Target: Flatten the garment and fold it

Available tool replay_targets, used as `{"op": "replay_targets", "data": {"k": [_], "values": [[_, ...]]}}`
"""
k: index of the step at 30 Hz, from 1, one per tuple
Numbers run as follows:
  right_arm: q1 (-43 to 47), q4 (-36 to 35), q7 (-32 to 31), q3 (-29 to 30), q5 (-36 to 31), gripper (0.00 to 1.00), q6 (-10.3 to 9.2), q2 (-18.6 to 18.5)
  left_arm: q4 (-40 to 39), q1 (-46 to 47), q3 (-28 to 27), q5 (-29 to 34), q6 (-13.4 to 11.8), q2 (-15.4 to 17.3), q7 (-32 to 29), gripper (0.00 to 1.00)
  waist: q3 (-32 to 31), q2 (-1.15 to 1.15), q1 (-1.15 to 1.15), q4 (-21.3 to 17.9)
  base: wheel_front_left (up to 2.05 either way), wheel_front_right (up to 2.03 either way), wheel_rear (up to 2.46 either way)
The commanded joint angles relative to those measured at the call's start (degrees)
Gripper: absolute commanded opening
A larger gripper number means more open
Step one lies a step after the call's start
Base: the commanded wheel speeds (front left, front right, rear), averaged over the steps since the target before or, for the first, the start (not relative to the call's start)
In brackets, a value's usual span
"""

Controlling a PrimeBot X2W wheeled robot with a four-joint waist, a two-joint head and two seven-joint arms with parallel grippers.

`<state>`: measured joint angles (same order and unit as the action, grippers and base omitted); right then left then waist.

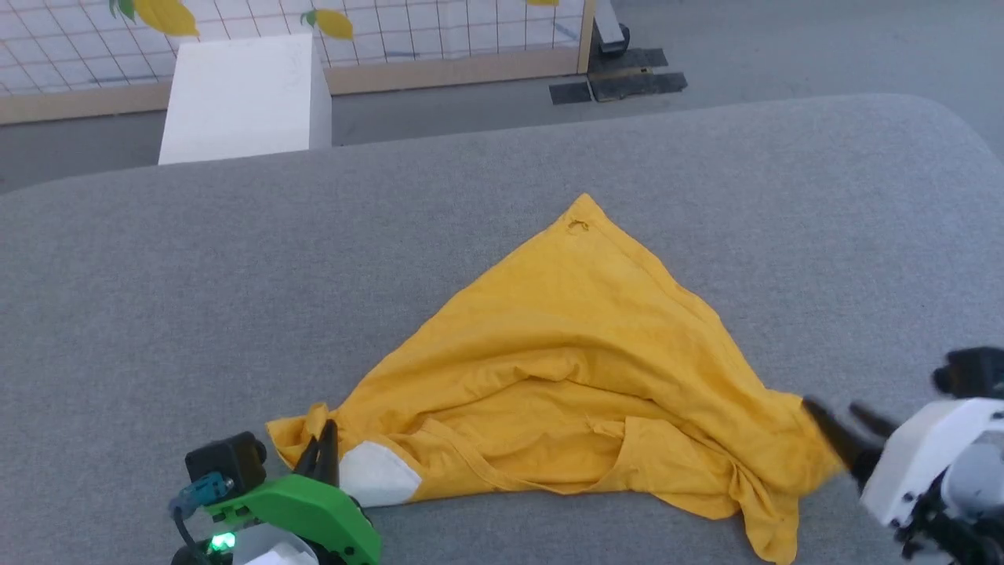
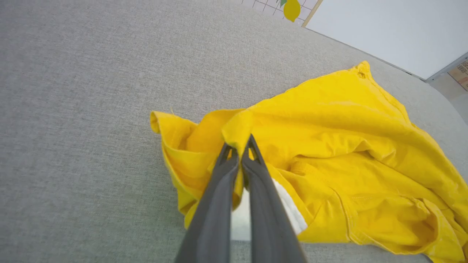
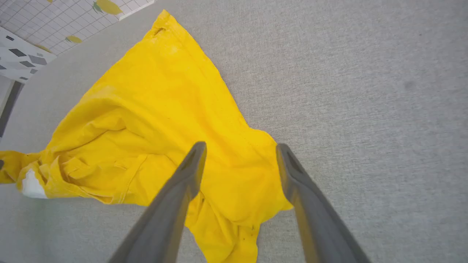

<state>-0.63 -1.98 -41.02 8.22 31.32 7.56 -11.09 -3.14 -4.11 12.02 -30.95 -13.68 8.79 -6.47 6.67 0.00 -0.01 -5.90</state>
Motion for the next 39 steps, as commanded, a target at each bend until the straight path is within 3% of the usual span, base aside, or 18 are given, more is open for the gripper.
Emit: {"op": "replay_targets", "data": {"k": [1, 7, 12, 15, 24, 32, 39], "values": [[-1.3, -1.8, 2.0, 0.7, 0.7, 1.0, -0.08, 0.1, 0.0, -0.9, -0.2, -0.5, 0.0, 0.5, 0.2, 0.0, -0.3, 0.0, 0.01, 0.4, 0.0, 0.0, 0.0], [-7.8, -5.8, 9.7, 1.9, 1.1, 1.0, -0.08, -0.3, -0.8, -1.0, -0.6, -0.5, -0.2, 1.0, 0.4, 0.0, 0.3, 0.0, 0.01, 1.9, 0.0, 0.0, 0.0], [-20.7, 1.9, 12.5, -1.4, -3.6, 1.0, -0.08, -1.2, -2.1, -0.1, 0.1, -0.1, -0.6, 0.9, -0.1, 0.0, 3.7, 0.0, 0.01, 5.7, 0.0, 0.0, 0.0], [-27.9, 7.8, 10.9, -3.9, -4.7, 1.0, -0.08, -1.2, -2.7, 1.3, 0.8, 0.4, -0.5, 1.0, -0.4, 0.0, 6.6, 0.0, 0.01, 7.8, 0.0, 0.0, 0.0], [-46.8, 24.8, 0.1, -16.2, -13.1, 1.0, -0.08, -6.1, -2.7, 6.0, 4.7, 1.5, 0.6, -1.2, -0.4, 0.0, 16.9, 0.0, 0.01, 14.7, 0.0, 0.0, 0.0], [-53.2, 33.8, -4.2, -24.8, -17.6, 1.0, -0.08, -8.6, -0.2, 8.3, 6.6, 0.9, 1.6, -3.1, 1.6, 0.0, 21.1, 0.0, 0.01, 18.0, 0.0, 0.0, 0.0], [-53.3, 37.4, -8.3, -33.5, -12.9, 1.0, -0.08, -10.6, 1.7, 9.0, 6.8, 0.3, 1.8, -3.5, 2.8, 0.0, 20.9, 0.0, 0.01, 18.0, 0.0, 0.0, 0.0]]}}
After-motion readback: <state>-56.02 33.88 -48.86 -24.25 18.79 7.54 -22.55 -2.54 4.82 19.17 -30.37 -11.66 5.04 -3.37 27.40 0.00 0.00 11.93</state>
